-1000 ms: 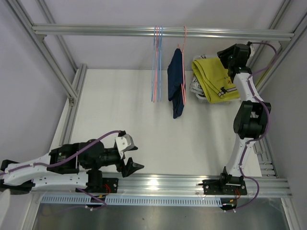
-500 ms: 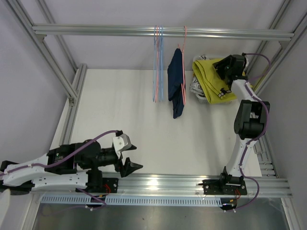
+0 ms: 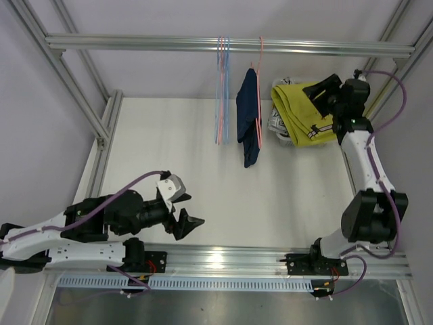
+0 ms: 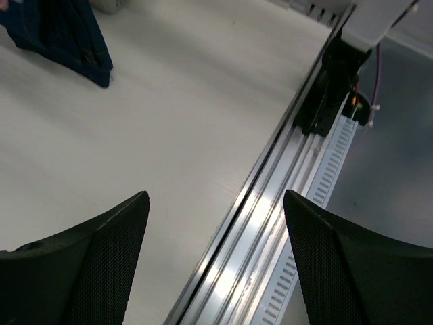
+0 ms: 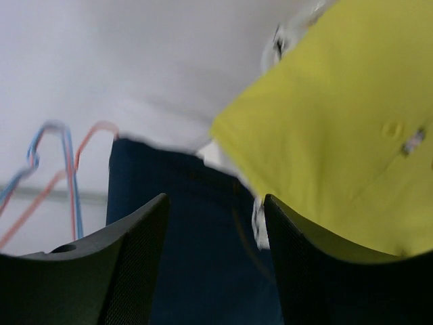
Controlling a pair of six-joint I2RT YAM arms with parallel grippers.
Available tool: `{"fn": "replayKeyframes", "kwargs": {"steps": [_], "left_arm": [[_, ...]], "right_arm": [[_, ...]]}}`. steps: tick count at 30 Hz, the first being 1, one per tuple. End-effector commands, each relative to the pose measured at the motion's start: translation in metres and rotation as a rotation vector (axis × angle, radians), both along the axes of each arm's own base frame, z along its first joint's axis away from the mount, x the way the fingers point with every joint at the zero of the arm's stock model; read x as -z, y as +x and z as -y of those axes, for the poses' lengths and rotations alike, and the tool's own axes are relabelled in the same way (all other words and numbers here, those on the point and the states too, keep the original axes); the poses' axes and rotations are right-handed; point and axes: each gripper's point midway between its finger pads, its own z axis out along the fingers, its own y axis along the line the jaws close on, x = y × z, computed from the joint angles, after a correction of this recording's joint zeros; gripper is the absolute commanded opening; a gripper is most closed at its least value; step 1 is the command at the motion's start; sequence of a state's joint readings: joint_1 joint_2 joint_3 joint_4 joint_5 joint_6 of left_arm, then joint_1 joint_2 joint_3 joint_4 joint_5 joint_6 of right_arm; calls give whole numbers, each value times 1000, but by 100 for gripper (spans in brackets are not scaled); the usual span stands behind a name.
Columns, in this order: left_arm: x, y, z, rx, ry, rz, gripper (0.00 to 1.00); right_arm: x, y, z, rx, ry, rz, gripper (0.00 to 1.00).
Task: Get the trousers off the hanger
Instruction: Place the trousers in the bin, then pick up the hanger from the clothesline.
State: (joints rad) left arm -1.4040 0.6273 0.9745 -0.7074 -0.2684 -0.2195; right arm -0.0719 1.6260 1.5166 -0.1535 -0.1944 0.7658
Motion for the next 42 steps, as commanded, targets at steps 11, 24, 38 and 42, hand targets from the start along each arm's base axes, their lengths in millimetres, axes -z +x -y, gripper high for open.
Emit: {"fn": "replayKeyframes", "kwargs": {"steps": [11,24,38,42], "left_arm": [[-139,18,-6,-113,-301,56,92],[-185,75,51,-82,-323,19,98],[-190,203,149,-5,-352,-275,97],[-174,231,159,-17,-343,-342,96]], "right_arm": [[8,-196,-126,-421,-190,32,67],[9,-299,-113,-438,-123,166,70],[36,-332,-116,-511,-97,251,73],[42,-330,-115,-506,-108,243,73]]}}
